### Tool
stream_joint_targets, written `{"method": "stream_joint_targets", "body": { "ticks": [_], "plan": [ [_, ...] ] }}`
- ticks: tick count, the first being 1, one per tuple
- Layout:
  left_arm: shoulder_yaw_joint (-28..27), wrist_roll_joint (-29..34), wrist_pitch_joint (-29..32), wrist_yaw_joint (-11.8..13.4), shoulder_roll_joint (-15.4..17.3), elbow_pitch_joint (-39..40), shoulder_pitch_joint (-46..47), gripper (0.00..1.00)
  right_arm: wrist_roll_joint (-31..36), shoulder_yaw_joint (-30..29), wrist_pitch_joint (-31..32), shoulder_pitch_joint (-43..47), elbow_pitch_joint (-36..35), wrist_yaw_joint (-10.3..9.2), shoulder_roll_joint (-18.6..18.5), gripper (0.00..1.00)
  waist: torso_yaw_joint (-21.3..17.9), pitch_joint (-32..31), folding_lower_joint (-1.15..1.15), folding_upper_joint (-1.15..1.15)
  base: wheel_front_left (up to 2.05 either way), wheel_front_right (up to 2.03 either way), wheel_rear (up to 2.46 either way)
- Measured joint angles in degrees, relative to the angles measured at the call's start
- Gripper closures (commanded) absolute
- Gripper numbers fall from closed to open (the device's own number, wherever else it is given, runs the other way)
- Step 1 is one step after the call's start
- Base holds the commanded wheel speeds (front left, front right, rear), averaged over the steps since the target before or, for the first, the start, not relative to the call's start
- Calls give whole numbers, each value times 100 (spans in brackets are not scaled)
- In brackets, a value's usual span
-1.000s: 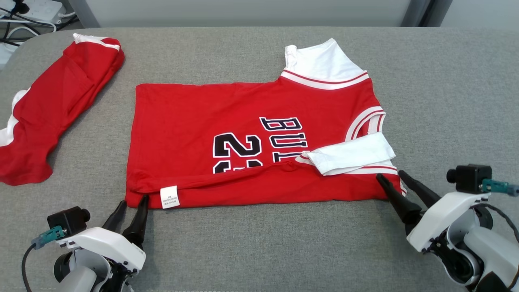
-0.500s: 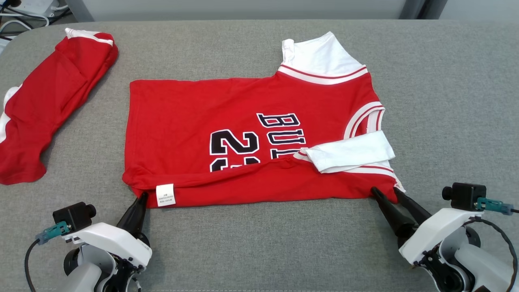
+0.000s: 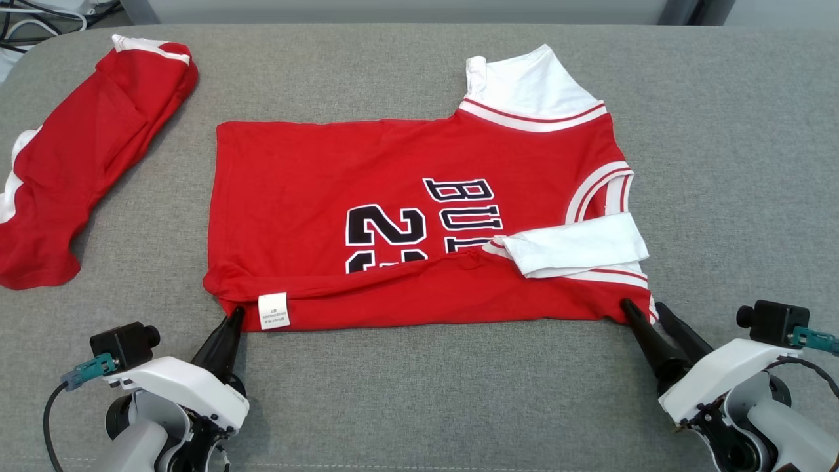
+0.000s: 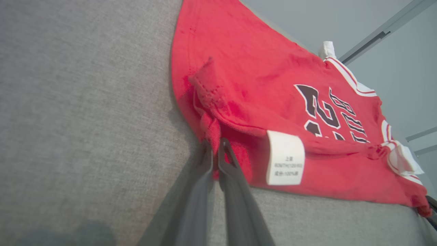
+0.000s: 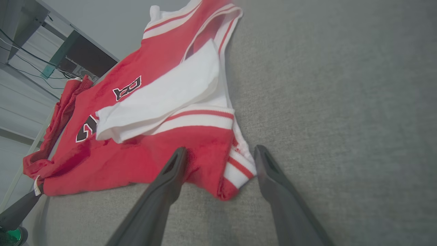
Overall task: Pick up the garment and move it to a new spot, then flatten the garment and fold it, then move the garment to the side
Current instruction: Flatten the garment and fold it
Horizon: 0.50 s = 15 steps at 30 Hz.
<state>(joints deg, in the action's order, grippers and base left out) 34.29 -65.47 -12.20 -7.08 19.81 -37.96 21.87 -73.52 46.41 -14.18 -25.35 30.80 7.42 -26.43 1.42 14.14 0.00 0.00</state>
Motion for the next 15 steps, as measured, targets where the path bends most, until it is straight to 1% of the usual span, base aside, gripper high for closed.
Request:
{"method": "stream_joint_targets", "body": {
  "ticks": [6, 7, 8, 10, 11, 15],
  "plan": [
    [112, -68, -49, 0, 36, 0, 42, 100, -46, 22, 7, -2, 101, 4, 57, 0, 29, 36, 0, 0, 0, 0, 0],
    [141, -69, -51, 0, 44, 0, 73, 100, -53, 40, 23, -20, 121, 9, 58, 9, 38, 42, 0, 0, 0, 0, 0],
    [162, -69, -52, 0, 46, 2, 99, 100, -54, 46, 75, -41, 126, 9, 56, 39, 46, 46, 0, 0, 0, 0, 0],
    [199, -91, -64, 0, 43, 9, 110, 100, -57, 97, 142, -108, 156, 9, 42, 94, 63, 49, 0, 0, 0, 0, 0],
    [213, -111, -76, 0, 43, 8, 110, 100, -47, 146, 215, -144, 164, 8, 29, 100, 71, 47, 0, 0, 0, 0, 0],
    [321, -116, -78, 0, 74, 16, 120, 100, -38, 307, 416, -233, 158, 8, -2, 100, 102, 20, 0, 0, 0, 0, 0]
  ]
}}
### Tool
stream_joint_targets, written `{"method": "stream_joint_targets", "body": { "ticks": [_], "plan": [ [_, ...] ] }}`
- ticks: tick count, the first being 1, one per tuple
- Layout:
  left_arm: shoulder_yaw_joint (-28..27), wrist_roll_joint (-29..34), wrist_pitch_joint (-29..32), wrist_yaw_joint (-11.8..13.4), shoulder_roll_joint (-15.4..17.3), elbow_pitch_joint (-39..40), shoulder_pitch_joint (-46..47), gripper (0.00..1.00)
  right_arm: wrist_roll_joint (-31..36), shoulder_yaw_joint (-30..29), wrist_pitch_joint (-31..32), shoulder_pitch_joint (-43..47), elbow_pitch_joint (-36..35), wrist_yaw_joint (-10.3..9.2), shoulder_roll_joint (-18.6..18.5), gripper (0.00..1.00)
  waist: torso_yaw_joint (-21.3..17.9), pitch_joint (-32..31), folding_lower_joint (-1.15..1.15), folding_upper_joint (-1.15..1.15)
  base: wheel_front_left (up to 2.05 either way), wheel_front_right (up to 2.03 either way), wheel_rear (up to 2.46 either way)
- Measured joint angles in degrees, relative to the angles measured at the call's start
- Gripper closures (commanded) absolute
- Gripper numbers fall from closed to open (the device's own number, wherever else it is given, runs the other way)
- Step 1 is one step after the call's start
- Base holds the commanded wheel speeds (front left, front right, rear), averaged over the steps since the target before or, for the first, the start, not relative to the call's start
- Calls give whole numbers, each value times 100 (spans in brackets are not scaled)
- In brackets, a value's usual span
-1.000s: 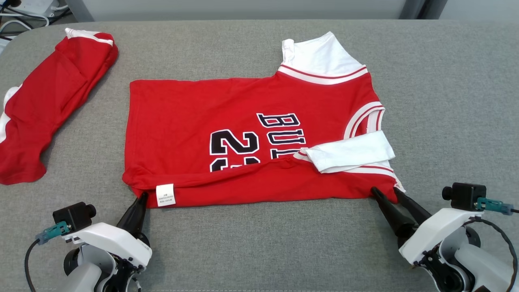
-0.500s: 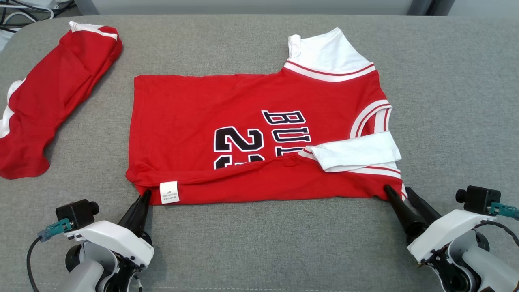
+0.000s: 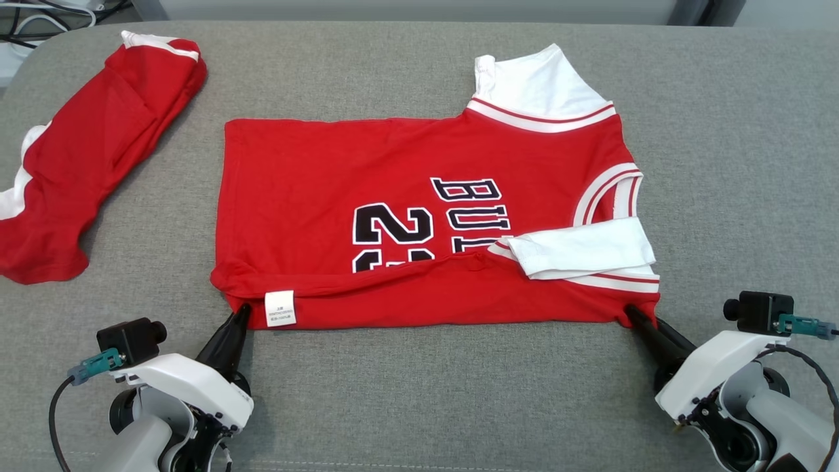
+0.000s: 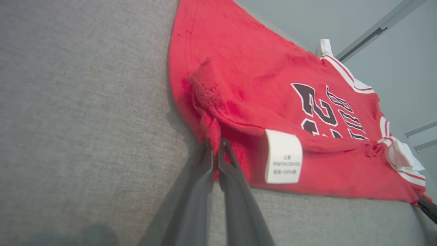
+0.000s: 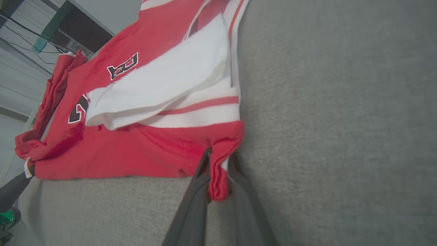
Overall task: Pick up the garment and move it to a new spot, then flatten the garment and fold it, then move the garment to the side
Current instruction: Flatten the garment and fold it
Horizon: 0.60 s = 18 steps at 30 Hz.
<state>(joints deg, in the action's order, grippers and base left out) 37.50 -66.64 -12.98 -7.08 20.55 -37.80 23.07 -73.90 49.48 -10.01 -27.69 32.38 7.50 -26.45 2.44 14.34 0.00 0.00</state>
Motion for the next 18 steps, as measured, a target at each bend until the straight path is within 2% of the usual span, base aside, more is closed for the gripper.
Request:
{"method": "stream_joint_targets", "body": {
  "ticks": [6, 13, 18],
  "plan": [
    [90, -109, 97, 0, 143, 82, 27, 100, -42, 155, 386, -23, -133, 0, -264, 100, 36, -169, 0, 0, 0, 0, 0],
    [85, -320, 669, 11, 534, 339, 35, 100, -242, 289, 1215, -133, -578, 0, -845, 100, 59, -470, 0, 0, 0, 0, 0],
    [102, -474, 1072, 181, 679, 580, -8, 100, -519, 353, 1944, -238, -769, 0, -1043, 100, 50, -564, 0, 0, 0, 0, 0]
  ]
}}
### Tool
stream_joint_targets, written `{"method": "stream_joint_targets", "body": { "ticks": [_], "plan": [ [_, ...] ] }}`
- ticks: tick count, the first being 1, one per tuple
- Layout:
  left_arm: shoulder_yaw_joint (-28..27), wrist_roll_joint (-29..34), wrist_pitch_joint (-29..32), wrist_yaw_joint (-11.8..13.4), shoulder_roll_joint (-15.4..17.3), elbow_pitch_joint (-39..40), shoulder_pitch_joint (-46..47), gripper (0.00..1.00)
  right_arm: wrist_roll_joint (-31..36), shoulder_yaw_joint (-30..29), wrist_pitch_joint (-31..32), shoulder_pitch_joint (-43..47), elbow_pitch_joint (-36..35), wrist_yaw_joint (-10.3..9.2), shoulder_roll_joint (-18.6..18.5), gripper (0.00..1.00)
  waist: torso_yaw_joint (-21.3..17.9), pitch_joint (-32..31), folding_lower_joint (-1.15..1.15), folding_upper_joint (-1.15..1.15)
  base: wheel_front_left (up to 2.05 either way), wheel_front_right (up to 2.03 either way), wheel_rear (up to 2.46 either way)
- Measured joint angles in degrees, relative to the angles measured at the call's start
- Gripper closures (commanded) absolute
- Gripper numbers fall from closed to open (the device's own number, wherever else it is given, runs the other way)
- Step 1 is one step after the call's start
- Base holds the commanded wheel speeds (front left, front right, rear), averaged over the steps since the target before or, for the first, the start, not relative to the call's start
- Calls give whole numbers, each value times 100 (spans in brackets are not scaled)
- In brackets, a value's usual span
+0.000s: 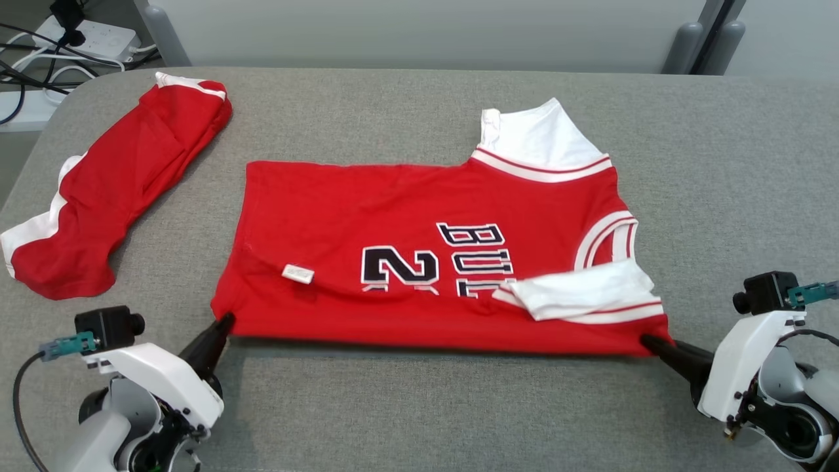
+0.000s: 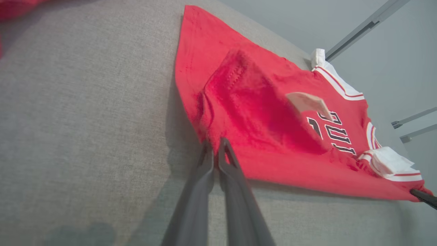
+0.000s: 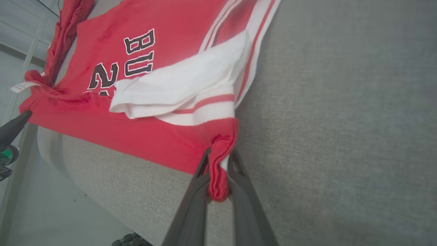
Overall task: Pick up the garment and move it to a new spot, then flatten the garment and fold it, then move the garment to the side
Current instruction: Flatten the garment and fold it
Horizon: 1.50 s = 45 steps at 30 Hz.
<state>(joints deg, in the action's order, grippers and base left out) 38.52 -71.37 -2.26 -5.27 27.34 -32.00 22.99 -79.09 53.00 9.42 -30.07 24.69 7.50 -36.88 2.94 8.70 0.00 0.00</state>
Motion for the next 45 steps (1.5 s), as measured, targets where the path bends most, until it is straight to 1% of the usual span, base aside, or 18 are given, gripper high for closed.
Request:
{"method": "stream_joint_targets", "body": {
  "ticks": [2, 6, 10, 11, 13, 16, 21, 22, 23, 24, 25, 27, 30, 32, 35, 38, 40, 45],
  "plan": [
    [22, -53, 96, 81, 22, 110, -95, 100, -94, 59, 235, 10, -20, 0, -63, 100, 9, -2, 0, 0, 0, 0, 0],
    [78, -105, 226, 171, 49, 256, -298, 100, -137, 116, 420, 34, -47, 0, -145, 100, 29, 2, 0, 0, 0, 0, 0],
    [118, -144, 318, 388, 134, 438, -508, 100, -141, 132, 427, 177, -116, 0, -163, 100, 47, -5, 0, 0, 0, 0, 0],
    [127, -143, 331, 485, 181, 544, -597, 100, -166, 142, 476, 253, -162, 0, -163, 100, 54, -12, 0, 0, 0, 0, 0],
    [129, -144, 331, 526, 209, 587, -644, 100, -166, 153, 476, 287, -165, 0, -163, 100, 58, -18, 0, 0, 0, 0, 0],
    [135, -144, 324, 687, 266, 784, -849, 100, -171, 157, 476, 472, -212, 0, -166, 100, 73, -64, 0, 0, 0, 0, 0],
    [147, -165, 236, 812, 311, 970, -1032, 100, -198, 155, 476, 636, -330, 0, -193, 100, 60, -79, 0, 0, 0, 0, 0],
    [142, -164, 214, 815, 320, 991, -1039, 100, -215, 141, 476, 636, -342, 0, -192, 64, 53, -70, 0, 0, 0, 0, 0],
    [138, -142, 160, 847, 327, 999, -1045, 98, -226, 116, 472, 639, -346, 0, -191, 0, 47, -59, 0, 0, 0, 0, 0],
    [129, -64, 43, 888, 335, 1006, -1045, 18, -259, 90, 469, 649, -355, 0, -191, 0, 40, -45, 0, 0, 0, 0, 0],
    [115, 37, -67, 940, 349, 1014, -1044, 0, -294, 53, 468, 667, -361, 0, -192, 0, 33, -32, 0, 0, 0, 0, 0],
    [78, 180, -279, 1029, 394, 1029, -1040, 0, -331, -92, 378, 707, -399, 0, -233, 0, 20, -18, 0, 0, 0, 0, 0],
    [7, 356, -488, 1146, 514, 1102, -966, 0, -259, -420, -10, 672, -469, 0, -446, 0, -5, -3, 0, 0, 0, 0, 0],
    [-4, 446, -488, 1190, 591, 1194, -861, 0, -172, -594, -179, 554, -482, -1, -571, 0, -23, 17, 0, 0, 0, 0, 0],
    [-13, 565, -455, 1195, 709, 1319, -646, 0, 172, -784, -459, 257, -447, -1, -592, 0, -46, 83, 0, 0, 0, 0, 0],
    [1, 734, -335, 1166, 815, 1374, -276, 0, 637, -926, -717, -177, -297, -1, -475, 0, -63, 207, 0, 0, 0, 0, 0],
    [74, 845, -164, 1078, 839, 1374, 44, 0, 912, -1054, -953, -512, -164, -1, -255, 0, -73, 314, 0, 0, 0, 0, 0],
    [260, 1211, 177, 882, 849, 1189, 920, 0, 1602, -1074, -957, -1408, 162, -1, 242, 0, -114, 670, 0, 0, 0, 0, 0]
  ]
}}
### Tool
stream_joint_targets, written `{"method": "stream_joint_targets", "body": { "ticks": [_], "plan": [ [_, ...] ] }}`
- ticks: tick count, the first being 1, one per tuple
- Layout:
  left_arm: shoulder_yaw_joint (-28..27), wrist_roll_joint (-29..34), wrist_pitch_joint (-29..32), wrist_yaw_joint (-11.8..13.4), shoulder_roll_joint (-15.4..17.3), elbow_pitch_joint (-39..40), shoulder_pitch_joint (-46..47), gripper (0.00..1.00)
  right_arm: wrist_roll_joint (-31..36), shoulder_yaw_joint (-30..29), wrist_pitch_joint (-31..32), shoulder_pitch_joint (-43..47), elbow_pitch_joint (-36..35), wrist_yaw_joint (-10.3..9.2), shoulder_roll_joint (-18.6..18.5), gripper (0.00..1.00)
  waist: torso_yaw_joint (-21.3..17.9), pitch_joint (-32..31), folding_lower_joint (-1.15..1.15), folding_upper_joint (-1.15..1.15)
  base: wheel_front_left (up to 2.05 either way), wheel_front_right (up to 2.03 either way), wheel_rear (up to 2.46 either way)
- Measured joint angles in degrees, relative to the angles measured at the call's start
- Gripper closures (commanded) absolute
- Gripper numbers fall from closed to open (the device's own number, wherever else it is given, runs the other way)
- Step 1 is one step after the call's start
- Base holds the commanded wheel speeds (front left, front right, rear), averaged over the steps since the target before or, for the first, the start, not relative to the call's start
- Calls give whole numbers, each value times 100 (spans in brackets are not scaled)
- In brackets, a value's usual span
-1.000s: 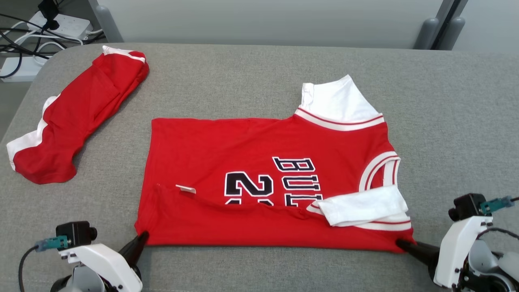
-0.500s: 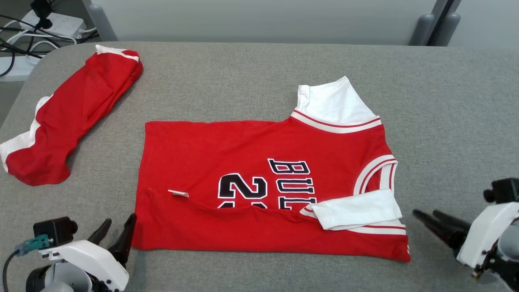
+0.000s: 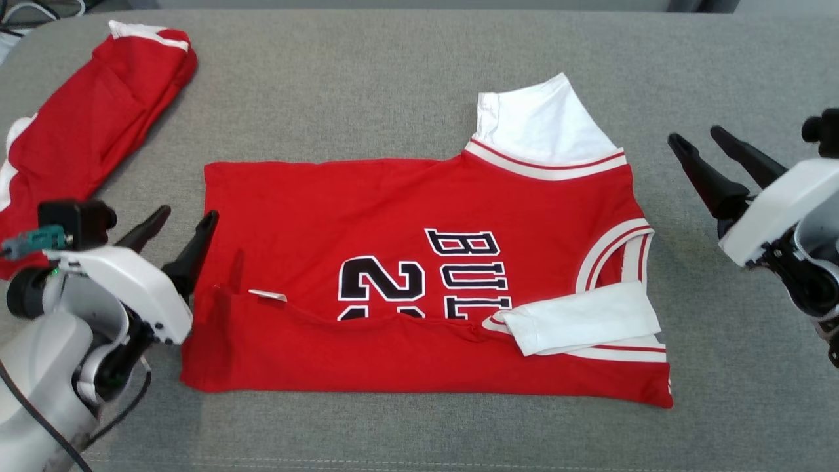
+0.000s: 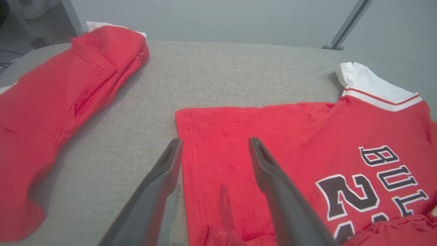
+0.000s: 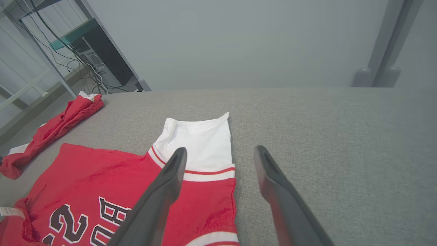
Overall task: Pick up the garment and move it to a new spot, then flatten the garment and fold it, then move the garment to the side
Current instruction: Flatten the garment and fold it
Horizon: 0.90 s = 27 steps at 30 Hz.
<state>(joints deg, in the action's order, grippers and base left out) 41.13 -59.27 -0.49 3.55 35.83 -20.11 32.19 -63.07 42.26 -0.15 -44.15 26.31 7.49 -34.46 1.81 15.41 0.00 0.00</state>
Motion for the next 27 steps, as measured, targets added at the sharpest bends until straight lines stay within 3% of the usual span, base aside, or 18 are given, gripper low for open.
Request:
{"method": "stream_joint_targets", "body": {
  "ticks": [12, 19, 27],
  "plan": [
    [172, 134, 871, -859, -12, -1029, 1616, 0, 708, 200, 257, -1411, 584, 0, 672, 0, -140, 1084, 0, 0, 0, 0, 0],
    [64, -309, 988, -1056, 80, -1363, 1780, 0, 733, 372, 196, -1575, 637, 0, 759, 0, -363, 1482, 0, 0, 0, 0, 0],
    [2, -583, 855, -1103, 177, -1432, 1926, 0, 688, 510, 46, -1679, 647, 0, 753, 0, -437, 1626, 0, 0, 0, 0, 0]
  ]
}}
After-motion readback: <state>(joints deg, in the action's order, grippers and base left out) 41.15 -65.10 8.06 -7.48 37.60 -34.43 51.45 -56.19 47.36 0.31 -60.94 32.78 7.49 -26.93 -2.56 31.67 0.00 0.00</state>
